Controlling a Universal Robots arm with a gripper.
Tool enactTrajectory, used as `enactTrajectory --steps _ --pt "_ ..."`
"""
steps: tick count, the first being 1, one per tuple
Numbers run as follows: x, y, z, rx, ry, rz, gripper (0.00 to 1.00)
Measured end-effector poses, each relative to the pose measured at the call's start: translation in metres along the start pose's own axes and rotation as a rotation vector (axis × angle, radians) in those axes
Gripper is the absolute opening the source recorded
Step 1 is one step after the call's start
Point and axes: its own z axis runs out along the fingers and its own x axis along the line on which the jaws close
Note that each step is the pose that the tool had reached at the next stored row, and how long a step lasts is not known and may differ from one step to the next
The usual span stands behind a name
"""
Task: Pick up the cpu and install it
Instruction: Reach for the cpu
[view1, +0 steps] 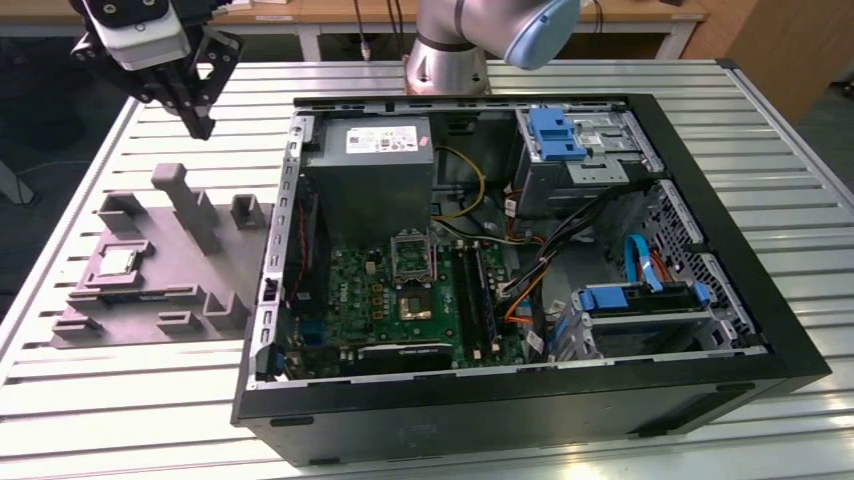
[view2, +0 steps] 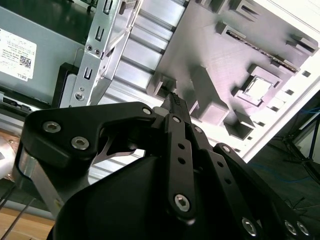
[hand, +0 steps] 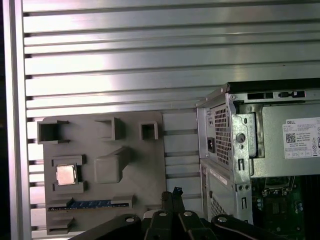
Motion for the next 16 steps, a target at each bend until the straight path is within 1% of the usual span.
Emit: enactTrajectory --steps 16 --pt "0.0082 -0.0007 0.0005 0.0 0.0 0.0 0.11"
